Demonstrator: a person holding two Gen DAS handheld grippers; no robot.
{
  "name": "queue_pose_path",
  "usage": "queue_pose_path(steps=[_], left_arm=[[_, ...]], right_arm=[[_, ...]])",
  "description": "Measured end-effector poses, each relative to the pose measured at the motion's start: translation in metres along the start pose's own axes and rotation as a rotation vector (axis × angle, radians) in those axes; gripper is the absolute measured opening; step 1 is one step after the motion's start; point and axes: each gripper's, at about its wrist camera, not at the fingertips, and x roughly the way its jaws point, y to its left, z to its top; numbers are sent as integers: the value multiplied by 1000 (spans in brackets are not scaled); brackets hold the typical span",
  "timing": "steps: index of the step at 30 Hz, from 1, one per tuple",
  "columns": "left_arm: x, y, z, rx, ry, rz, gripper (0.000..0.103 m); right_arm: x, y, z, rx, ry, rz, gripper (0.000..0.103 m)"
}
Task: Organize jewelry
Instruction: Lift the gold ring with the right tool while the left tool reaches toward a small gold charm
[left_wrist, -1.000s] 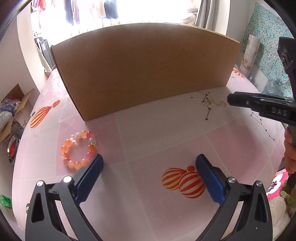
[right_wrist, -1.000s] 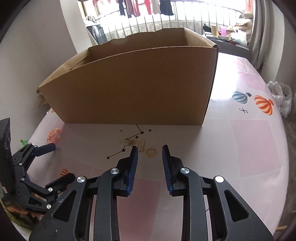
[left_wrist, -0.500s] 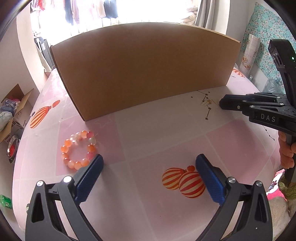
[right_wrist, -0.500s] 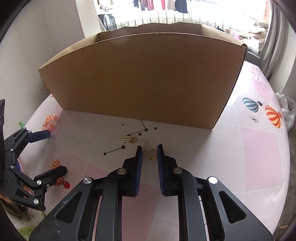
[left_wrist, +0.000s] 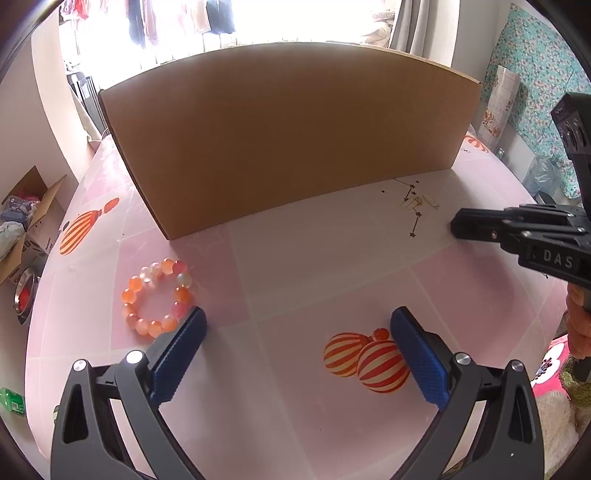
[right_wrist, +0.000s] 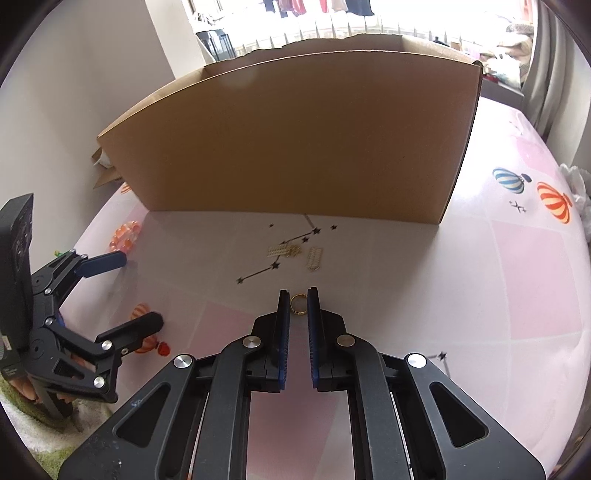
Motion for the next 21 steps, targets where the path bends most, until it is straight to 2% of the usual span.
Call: queue_pose_path(steps=[11,16,17,21], left_arm=[[1,1,-1,-3,0,3,98],[1,0,-1,-2,-4,3,98],[1,0,-1,-1,-7,3,98],[0,1,-3,4,-13,-2,98]], right_arm=[[-4,-5,-5,10,11,58,10],[-4,3,-5,-46,1,15,11],[0,18,-7,-64,-2,2,11],[2,29,-3,-125,-12,-48,11]])
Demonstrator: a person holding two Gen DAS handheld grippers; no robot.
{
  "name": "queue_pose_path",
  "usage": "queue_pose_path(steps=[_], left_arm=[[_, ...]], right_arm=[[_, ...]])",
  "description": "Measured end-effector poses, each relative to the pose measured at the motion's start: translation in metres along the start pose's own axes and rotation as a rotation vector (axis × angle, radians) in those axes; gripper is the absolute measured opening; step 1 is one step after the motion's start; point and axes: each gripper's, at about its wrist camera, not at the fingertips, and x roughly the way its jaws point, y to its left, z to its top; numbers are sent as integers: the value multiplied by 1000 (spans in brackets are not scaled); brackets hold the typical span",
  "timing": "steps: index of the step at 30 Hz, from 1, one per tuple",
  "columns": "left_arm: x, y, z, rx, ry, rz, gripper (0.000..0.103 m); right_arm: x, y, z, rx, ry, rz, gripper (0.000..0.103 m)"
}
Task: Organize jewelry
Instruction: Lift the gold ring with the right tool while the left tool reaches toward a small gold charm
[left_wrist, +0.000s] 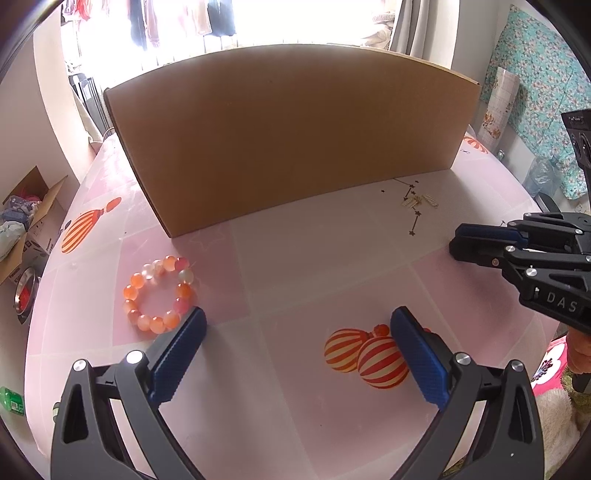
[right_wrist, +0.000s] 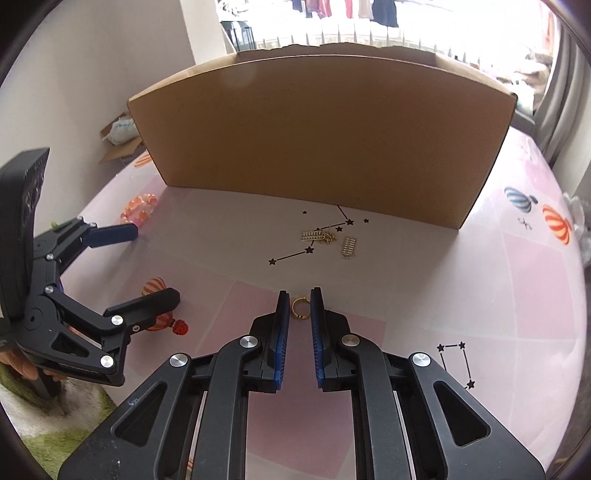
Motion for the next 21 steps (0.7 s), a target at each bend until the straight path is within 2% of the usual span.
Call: queue_pose_path(steps=[9,14,16,17,19,21], left_arm=[[-17,2,-13,1,-76,-20,96],[-35,-11,6,62,-166,-66,90],[-35,-17,17,84,-168,-93,88],[-33,-20,23,93,-164,-107,86],[-26,-27,34,111,-146,-135,74],[-18,-33,44,126,-124,-151,66]], right_arm=[[2,6,-4,23,-10,4,9],[0,-13,-8,90,-31,20,9],[0,-19,-10,126,-41,40,9],[0,-22,-11,142,-47,50,9],[0,-28,-14,167,-58,70,9],[0,-31,-15,175,-67,84,9]])
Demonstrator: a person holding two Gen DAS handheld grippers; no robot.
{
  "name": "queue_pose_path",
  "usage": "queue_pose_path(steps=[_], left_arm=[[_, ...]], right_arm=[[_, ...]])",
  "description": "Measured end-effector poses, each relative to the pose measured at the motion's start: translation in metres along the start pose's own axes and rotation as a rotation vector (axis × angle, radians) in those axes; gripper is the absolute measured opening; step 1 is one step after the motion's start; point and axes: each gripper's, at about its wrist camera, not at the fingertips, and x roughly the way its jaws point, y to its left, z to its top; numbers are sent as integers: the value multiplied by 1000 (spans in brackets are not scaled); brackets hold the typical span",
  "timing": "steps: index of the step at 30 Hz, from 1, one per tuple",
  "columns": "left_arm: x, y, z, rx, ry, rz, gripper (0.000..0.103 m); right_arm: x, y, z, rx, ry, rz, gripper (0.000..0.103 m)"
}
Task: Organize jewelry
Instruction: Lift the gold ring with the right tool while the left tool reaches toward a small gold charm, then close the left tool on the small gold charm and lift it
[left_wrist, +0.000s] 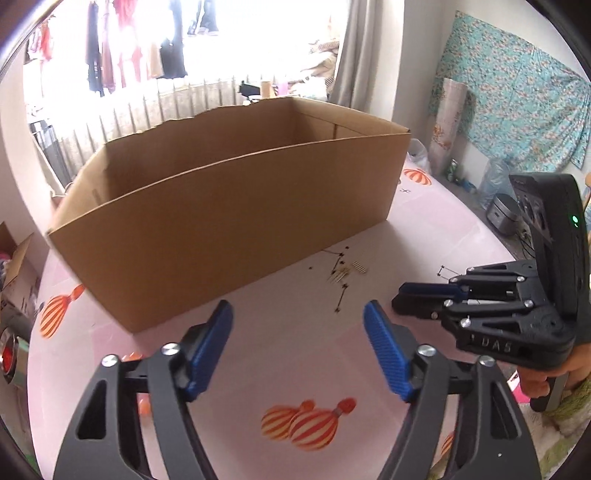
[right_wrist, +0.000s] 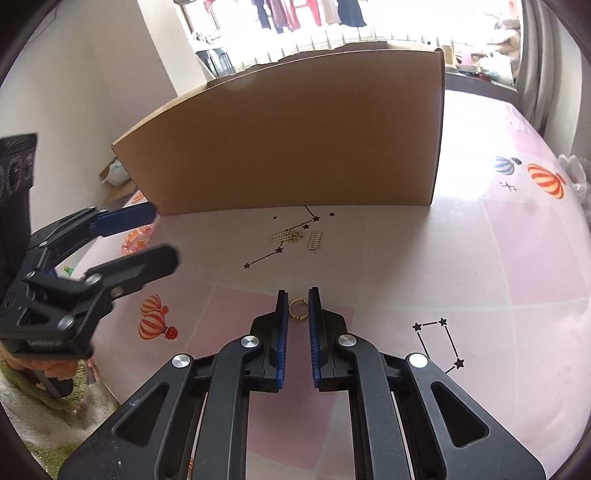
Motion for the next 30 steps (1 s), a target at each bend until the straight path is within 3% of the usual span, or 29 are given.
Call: queue_pose_path(steps=[10,18,22,27,30], left_arm=[[42,-20,23,83,88,-54,33],[65,-29,28,137,140,-60,29],[71,-29,31,154,129,-69,27],[72,-31,29,177,122,-53,6],[69,-31,27,183,116,-52,6]], right_arm=[[-6,-24,-6,44,-21,75,9],[-7,-38,-9,52,-27,101,9],[-4,-43,-11,59,-29,103,9],[-6,-38,-9,58,-29,96,9],[-8,-36,-8,56,-29,91,9]])
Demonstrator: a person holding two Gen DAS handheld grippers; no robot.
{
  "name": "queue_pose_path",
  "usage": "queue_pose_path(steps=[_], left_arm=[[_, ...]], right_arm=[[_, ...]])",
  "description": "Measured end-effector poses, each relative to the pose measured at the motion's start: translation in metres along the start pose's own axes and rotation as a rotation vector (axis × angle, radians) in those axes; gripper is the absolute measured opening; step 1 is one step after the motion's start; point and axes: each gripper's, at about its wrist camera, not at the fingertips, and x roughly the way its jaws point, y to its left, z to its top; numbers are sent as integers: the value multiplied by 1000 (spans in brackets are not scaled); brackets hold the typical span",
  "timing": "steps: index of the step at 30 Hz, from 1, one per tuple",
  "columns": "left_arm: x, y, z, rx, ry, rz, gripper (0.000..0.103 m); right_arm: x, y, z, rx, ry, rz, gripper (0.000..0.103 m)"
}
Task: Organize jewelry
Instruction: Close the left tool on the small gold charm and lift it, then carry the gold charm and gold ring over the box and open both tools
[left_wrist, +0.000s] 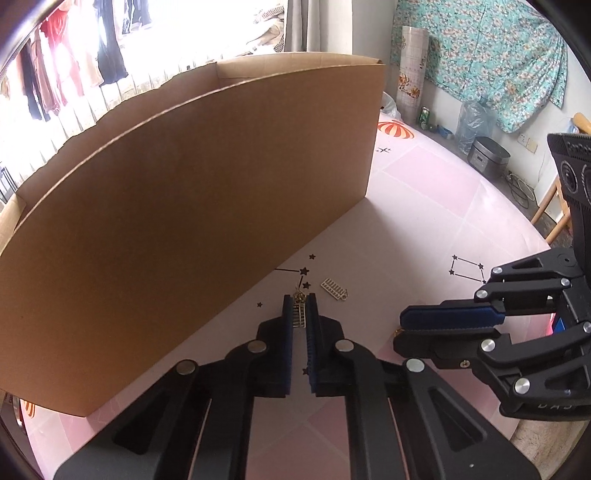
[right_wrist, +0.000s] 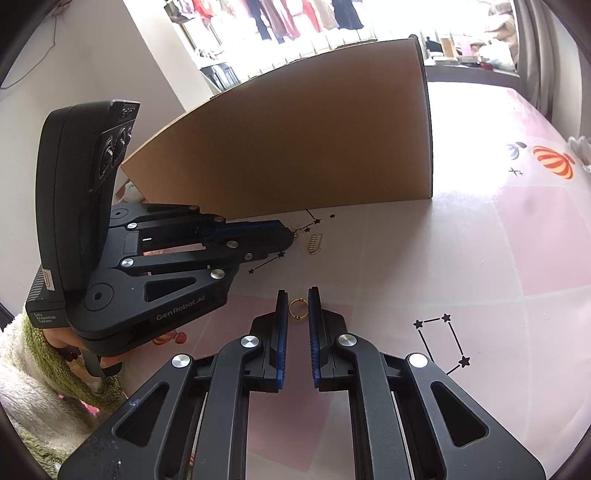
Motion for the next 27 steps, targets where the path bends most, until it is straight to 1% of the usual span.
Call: queue_pose_path(steps=[6,10,15,18,21,25,27], left_arm=[[-8,6,-13,-55,-1,-3,5],[-22,11,-24,-90,-21,4,5],[-44,18,-33,-132,-55,29,5],[-63,22,-36,-146,-100,35,5],[-87,26,-31,-151,-166,35,5],[-122,35,-13,-153,-278,39,5],[-131,42,-1,-157,-315,38,5]], right_arm=[[-4,5,2,-2,-1,-9,9],[-8,10,3,-10,-6,-15,9],[-17,22,2,-33,-26,-29,9],[-24,31,1,-53,-45,-38,9],[-38,41,9,-76,-86,-29,8],[-62,57,39,-149,-163,-18,8],[-70,65,59,-199,-202,-11,8]])
